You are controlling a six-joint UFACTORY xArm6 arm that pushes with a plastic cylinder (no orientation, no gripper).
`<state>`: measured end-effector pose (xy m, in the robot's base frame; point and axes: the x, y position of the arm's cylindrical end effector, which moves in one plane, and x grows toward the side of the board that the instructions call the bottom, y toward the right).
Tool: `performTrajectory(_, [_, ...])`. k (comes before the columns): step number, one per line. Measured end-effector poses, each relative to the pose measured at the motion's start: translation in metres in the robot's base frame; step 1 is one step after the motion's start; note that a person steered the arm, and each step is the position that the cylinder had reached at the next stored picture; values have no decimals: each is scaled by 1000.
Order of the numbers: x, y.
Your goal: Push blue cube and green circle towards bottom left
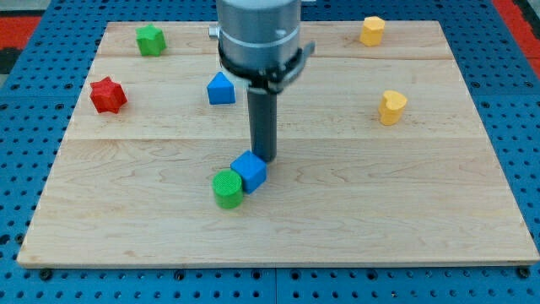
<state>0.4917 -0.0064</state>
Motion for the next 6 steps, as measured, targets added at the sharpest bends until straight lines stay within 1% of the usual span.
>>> performTrajectory(1, [53, -7])
performTrajectory(3, [59, -101])
performTrajectory(4, [59, -138])
performTrajectory(5, [59, -146])
performTrajectory(6, [55, -141])
